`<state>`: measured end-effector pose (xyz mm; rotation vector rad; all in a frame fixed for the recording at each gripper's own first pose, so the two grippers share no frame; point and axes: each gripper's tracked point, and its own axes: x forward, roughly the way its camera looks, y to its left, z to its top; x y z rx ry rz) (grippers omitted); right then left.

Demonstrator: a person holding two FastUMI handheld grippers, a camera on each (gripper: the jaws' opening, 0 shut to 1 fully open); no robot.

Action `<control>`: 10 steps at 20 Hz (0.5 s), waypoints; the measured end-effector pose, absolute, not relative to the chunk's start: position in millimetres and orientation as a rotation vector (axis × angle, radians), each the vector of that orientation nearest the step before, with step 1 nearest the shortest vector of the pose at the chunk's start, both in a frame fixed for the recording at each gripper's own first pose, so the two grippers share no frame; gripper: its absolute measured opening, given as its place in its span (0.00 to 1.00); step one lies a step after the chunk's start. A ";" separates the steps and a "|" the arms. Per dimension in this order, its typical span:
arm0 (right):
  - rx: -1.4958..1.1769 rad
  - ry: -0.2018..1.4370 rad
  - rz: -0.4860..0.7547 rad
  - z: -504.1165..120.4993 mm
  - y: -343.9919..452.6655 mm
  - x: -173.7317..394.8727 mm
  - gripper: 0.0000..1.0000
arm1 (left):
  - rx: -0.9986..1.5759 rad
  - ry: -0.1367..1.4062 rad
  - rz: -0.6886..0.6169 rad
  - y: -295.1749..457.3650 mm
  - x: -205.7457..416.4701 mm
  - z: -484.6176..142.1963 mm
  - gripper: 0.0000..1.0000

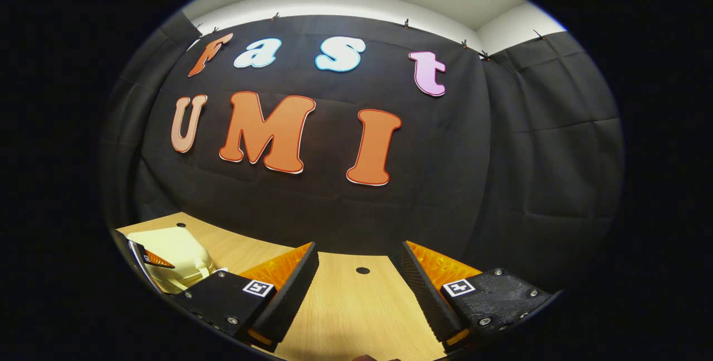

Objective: First open the suitcase, pack the skin care products into it, and then close the suitcase.

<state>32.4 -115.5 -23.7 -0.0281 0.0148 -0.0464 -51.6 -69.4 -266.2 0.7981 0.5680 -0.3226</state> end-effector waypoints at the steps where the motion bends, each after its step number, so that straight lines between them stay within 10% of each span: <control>1: -0.025 0.014 -0.049 -24.1 -117.6 32.4 0.95 | 0.833 0.577 -0.330 -67.8 -51.3 -270.8 0.90; 8: 0.004 0.014 -0.045 -31.9 -125.1 35.5 0.95 | 1.056 0.585 -0.322 -58.1 -47.5 -281.3 0.79; 10: 0.012 0.012 -0.038 -33.7 -125.9 35.1 0.95 | 1.093 0.599 -0.307 -55.5 -44.7 -286.1 0.62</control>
